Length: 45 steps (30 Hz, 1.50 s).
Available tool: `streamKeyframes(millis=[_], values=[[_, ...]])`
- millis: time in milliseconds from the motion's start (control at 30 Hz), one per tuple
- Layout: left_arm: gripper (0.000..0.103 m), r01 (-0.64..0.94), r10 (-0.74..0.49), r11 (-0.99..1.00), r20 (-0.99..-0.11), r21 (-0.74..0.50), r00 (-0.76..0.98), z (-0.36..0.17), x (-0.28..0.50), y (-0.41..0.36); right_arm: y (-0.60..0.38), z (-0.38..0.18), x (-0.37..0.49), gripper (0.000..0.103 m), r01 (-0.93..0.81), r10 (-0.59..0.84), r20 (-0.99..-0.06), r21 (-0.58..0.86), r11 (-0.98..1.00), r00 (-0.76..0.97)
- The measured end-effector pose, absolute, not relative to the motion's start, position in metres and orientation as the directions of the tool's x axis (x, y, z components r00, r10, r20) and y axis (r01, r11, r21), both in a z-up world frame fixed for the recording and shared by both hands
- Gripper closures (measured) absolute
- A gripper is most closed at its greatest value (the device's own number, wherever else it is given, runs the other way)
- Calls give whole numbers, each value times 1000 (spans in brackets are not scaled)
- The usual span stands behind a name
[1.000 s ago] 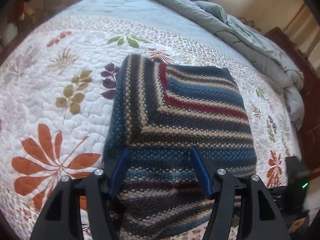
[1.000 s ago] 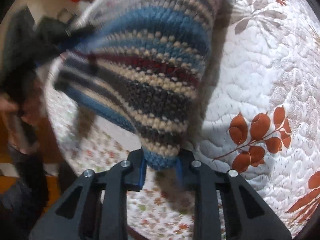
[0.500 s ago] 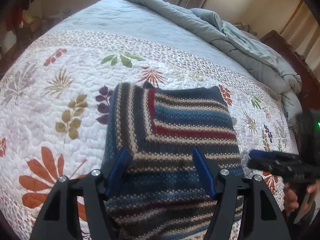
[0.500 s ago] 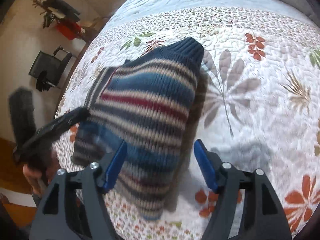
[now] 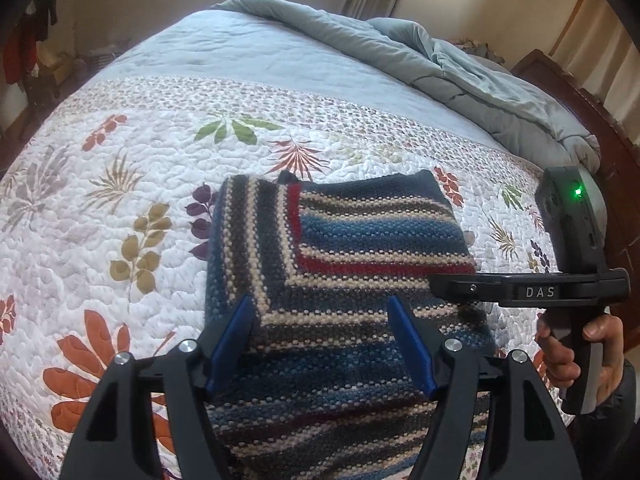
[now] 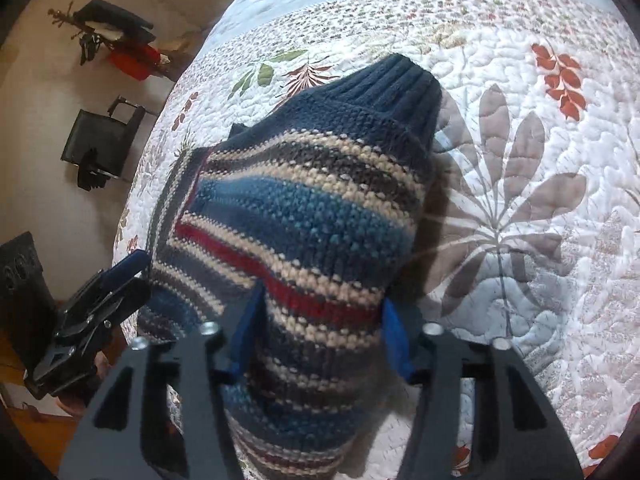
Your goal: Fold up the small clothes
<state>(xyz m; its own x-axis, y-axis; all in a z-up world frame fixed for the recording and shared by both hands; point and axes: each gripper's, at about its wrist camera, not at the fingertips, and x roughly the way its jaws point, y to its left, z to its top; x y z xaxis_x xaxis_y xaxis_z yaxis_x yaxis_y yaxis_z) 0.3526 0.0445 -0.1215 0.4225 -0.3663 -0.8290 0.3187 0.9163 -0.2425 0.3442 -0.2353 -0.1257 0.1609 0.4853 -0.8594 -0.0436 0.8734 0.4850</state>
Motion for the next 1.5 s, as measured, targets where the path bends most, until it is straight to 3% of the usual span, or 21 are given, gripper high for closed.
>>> streamKeyframes(millis=[133,433,767,900,1067,1133,1300,1500], values=[[28,320,-368,916,-828,-243,424,-122,353,46,-237,-120,335,65,-38,464,-867,466,884,182],[26,259,-309,941,-863,-217,399,-144,362,62,-242,-127,328,64,-2,452,-870,461,887,198],[24,151,-516,856,-836,-495,186,-179,405,109,-239,-126,331,61,-28,454,-870,457,889,192],[19,100,-612,791,-785,-604,99,-202,415,114,-239,-127,332,59,-33,462,-866,464,885,191],[12,105,-647,759,-762,-643,13,-224,418,101,-242,-128,332,54,-45,486,-854,486,873,187],[13,116,-641,763,-767,-636,12,-223,416,98,-246,-127,330,50,-44,506,-843,507,861,181],[35,168,-608,784,-794,-598,10,-213,408,92,-255,-123,316,44,-48,538,-827,538,841,162],[38,135,-639,762,-769,-633,3,-219,410,98,-253,-123,295,33,-69,547,-827,543,837,133]])
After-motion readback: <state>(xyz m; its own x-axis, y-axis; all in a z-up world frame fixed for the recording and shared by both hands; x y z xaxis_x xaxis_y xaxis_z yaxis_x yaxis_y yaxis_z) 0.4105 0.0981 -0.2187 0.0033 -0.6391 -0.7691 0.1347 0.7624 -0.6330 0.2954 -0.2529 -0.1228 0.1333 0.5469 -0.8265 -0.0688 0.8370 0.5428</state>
